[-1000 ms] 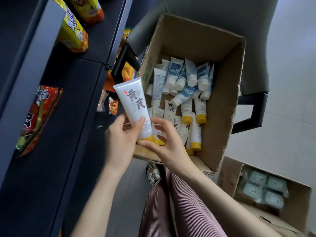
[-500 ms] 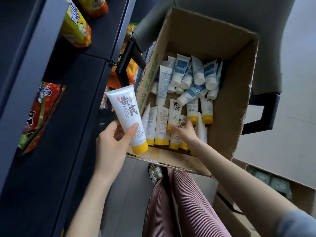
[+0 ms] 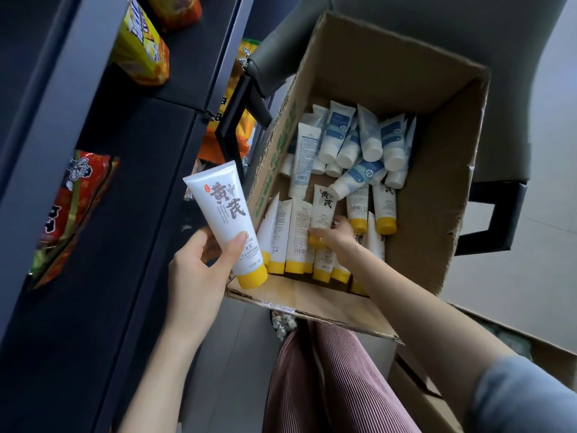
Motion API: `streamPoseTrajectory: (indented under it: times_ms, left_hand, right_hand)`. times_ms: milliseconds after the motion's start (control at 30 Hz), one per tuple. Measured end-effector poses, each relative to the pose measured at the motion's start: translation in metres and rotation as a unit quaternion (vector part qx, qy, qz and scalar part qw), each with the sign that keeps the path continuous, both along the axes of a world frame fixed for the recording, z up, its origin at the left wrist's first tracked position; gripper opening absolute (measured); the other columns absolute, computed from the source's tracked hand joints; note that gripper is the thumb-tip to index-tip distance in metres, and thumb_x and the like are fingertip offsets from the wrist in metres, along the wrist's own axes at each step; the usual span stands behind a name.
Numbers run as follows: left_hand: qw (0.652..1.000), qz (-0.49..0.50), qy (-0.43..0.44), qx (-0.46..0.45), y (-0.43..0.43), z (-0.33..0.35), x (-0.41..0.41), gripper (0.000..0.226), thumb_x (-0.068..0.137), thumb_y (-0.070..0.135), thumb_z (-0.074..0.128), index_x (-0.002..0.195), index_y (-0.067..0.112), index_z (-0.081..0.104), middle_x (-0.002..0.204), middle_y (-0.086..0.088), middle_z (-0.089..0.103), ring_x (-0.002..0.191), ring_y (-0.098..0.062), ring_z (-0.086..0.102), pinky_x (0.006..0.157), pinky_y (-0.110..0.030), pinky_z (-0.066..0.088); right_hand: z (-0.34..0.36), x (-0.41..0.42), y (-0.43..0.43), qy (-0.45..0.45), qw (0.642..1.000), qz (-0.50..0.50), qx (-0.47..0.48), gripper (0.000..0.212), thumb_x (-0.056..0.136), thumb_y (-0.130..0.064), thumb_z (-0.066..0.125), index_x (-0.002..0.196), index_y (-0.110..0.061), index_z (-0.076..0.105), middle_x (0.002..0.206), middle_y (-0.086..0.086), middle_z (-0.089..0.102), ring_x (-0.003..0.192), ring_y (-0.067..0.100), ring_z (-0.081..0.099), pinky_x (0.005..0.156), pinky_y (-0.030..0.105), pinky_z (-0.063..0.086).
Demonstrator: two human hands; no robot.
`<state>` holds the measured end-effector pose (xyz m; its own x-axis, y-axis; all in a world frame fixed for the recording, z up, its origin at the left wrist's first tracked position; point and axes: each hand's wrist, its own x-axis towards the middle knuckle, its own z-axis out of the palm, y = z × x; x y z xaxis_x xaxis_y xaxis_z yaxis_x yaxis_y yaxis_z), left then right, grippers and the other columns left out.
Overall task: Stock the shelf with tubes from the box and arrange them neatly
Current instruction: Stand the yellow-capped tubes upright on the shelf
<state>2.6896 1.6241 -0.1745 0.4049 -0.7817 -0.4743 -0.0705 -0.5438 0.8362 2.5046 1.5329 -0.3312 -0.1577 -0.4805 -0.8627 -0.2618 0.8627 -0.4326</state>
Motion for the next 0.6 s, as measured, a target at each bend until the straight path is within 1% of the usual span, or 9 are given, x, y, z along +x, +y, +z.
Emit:
streamPoseTrajectory:
  times_ms: [100,200,267,300,367,433,500,533,600]
  left_hand:
    - [1.0,0.014,0.011,-0.007,0.0,-0.001,-0.001,0.024,0.071,0.043,0.066,0.093,0.032,0.065,0.09,0.017,0.073,0.086,-0.004,0.069,0.063,-0.023,0.058]
    - [1.0,0.018,-0.013,-0.015,0.002,0.0,-0.001,0.023,0.074,0.042,0.069,0.095,0.033,0.065,0.091,0.02,0.072,0.086,0.0,0.068,0.066,-0.027,0.059]
    - [0.999,0.023,-0.027,-0.02,0.003,0.001,0.0,0.017,0.08,0.036,0.072,0.095,0.034,0.065,0.093,0.021,0.072,0.087,0.0,0.068,0.071,-0.031,0.057]
    - [0.999,0.027,-0.03,-0.023,0.004,0.002,0.0,0.016,0.081,0.033,0.071,0.096,0.033,0.065,0.093,0.02,0.072,0.087,0.0,0.068,0.073,-0.033,0.056]
    - [0.999,0.037,-0.025,-0.029,0.005,0.005,0.0,0.016,0.081,0.033,0.072,0.095,0.03,0.066,0.094,0.018,0.072,0.089,-0.003,0.069,0.077,-0.038,0.057]
    - [0.998,0.044,-0.017,-0.033,0.008,0.011,-0.001,0.019,0.077,0.037,0.069,0.094,0.03,0.066,0.094,0.016,0.073,0.09,-0.004,0.069,0.079,-0.041,0.057]
    - [0.998,0.045,-0.013,-0.039,0.012,0.02,-0.002,0.017,0.078,0.034,0.07,0.094,0.031,0.066,0.095,0.018,0.072,0.089,-0.004,0.069,0.078,-0.041,0.057]
    - [0.998,0.044,-0.011,-0.042,0.015,0.025,-0.003,0.015,0.081,0.03,0.072,0.094,0.032,0.066,0.094,0.018,0.072,0.089,-0.003,0.069,0.078,-0.041,0.057]
    - [0.998,0.043,0.0,-0.049,0.02,0.036,-0.004,0.015,0.083,0.023,0.07,0.094,0.032,0.065,0.093,0.019,0.072,0.087,-0.003,0.069,0.074,-0.037,0.058]
  right_hand:
    - [0.004,-0.005,-0.002,-0.032,0.999,0.019,0.025,0.059,0.078,-0.013,0.077,0.127,-0.01,0.046,0.123,0.006,0.06,0.099,0.018,0.056,0.081,0.031,0.045]
    - [0.01,-0.011,0.005,-0.087,0.994,0.009,0.068,0.053,0.081,-0.011,0.074,0.128,-0.009,0.049,0.122,0.008,0.062,0.094,0.021,0.058,0.08,0.035,0.049]
    - [0.016,-0.016,0.013,-0.134,0.987,-0.011,0.087,0.056,0.083,-0.007,0.071,0.133,-0.01,0.047,0.122,0.008,0.061,0.086,0.018,0.055,0.072,0.031,0.048]
    - [0.02,-0.018,0.017,-0.154,0.984,-0.024,0.091,0.059,0.083,-0.005,0.07,0.135,-0.012,0.044,0.121,0.008,0.06,0.085,0.017,0.054,0.071,0.029,0.047]
    - [0.032,-0.02,0.025,-0.193,0.976,-0.04,0.096,0.068,0.082,-0.002,0.069,0.14,-0.019,0.037,0.114,0.006,0.062,0.087,0.017,0.059,0.078,0.028,0.049]
    - [0.047,-0.023,0.031,-0.245,0.965,-0.03,0.094,0.069,0.083,-0.002,0.068,0.14,-0.022,0.036,0.11,0.004,0.063,0.096,0.019,0.063,0.082,0.029,0.051]
    - [0.067,-0.023,0.035,-0.297,0.951,-0.013,0.081,0.065,0.084,-0.003,0.066,0.138,-0.023,0.037,0.116,0.008,0.064,0.105,0.025,0.063,0.093,0.036,0.049]
    - [0.077,-0.023,0.037,-0.32,0.945,-0.006,0.071,0.062,0.084,-0.002,0.065,0.136,-0.023,0.038,0.118,0.01,0.064,0.106,0.026,0.063,0.096,0.038,0.048]
    - [0.1,-0.023,0.039,-0.372,0.927,0.003,0.045,0.063,0.083,-0.003,0.064,0.137,-0.021,0.038,0.125,0.016,0.06,0.104,0.026,0.065,0.094,0.039,0.051]
